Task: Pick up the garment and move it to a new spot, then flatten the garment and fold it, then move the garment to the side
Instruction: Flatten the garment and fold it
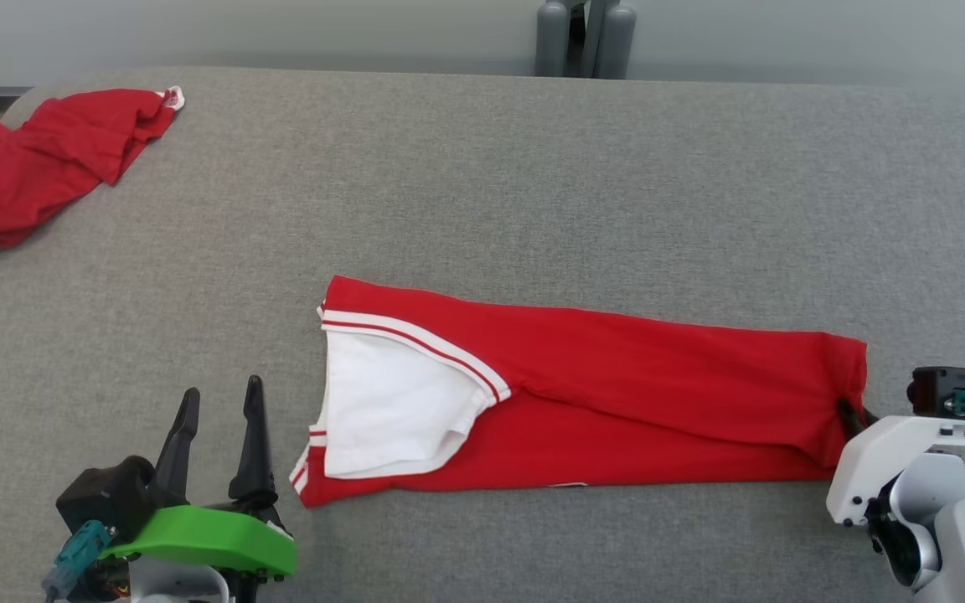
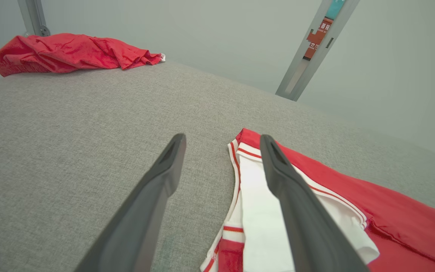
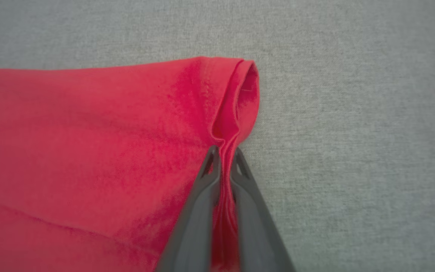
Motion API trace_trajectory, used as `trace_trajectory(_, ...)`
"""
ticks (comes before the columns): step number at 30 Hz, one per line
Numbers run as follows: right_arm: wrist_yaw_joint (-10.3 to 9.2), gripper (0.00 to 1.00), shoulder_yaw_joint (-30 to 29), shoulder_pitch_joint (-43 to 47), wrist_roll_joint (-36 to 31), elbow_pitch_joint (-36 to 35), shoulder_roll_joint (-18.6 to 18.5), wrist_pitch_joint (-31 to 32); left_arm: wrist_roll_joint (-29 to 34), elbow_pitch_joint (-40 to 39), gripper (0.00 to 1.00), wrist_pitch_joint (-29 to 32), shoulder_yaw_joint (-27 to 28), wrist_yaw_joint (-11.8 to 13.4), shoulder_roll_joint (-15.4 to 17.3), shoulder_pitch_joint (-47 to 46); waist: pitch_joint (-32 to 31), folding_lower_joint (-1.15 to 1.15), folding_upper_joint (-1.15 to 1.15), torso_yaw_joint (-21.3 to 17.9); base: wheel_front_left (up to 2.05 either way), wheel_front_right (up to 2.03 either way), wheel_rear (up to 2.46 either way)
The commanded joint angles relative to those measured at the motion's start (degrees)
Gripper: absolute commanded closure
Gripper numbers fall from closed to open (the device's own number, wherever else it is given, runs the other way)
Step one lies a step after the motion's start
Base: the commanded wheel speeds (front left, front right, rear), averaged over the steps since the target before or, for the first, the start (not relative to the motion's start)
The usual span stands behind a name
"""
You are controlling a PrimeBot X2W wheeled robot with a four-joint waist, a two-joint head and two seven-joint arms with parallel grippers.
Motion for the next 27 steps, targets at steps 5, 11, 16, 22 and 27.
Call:
trace_trajectory(5,-0.13,1.00,-3.38,-2.09,1.12,-1.06,-3.68,1.15,0.57,-0.20,0.00,0.28,-0.60,0.08,0.26,-1.18,-0.24,0.00,0.00,-2.66,0.00,0.00,0.00)
trace_trajectory(11,-0.12,1.00,-9.76,-2.05,0.09,-3.91,-8.00,3.97,0.80,0.04,0.00,0.27,-1.10,0.11,0.20,-1.59,-0.09,0.00,0.00,-4.32,0.00,0.00,0.00)
trace_trajectory(16,-0.12,1.00,-11.68,-2.44,1.19,-5.87,-8.82,5.57,0.85,0.41,0.00,0.20,-1.38,0.08,0.32,-1.88,-0.01,0.00,0.00,-5.05,0.00,0.00,0.00)
trace_trajectory(22,-0.12,1.00,-9.36,-2.13,4.14,-10.30,-6.57,7.32,0.99,0.93,0.00,0.38,-1.97,0.08,0.30,-2.28,-0.42,0.00,0.00,-5.40,0.00,0.00,0.00)
trace_trajectory(27,-0.11,1.00,-4.04,-0.06,9.23,-18.61,-3.60,10.66,1.01,1.24,0.00,0.62,-2.41,-0.03,0.35,-2.33,-1.38,0.00,0.00,-5.03,0.00,0.00,0.00)
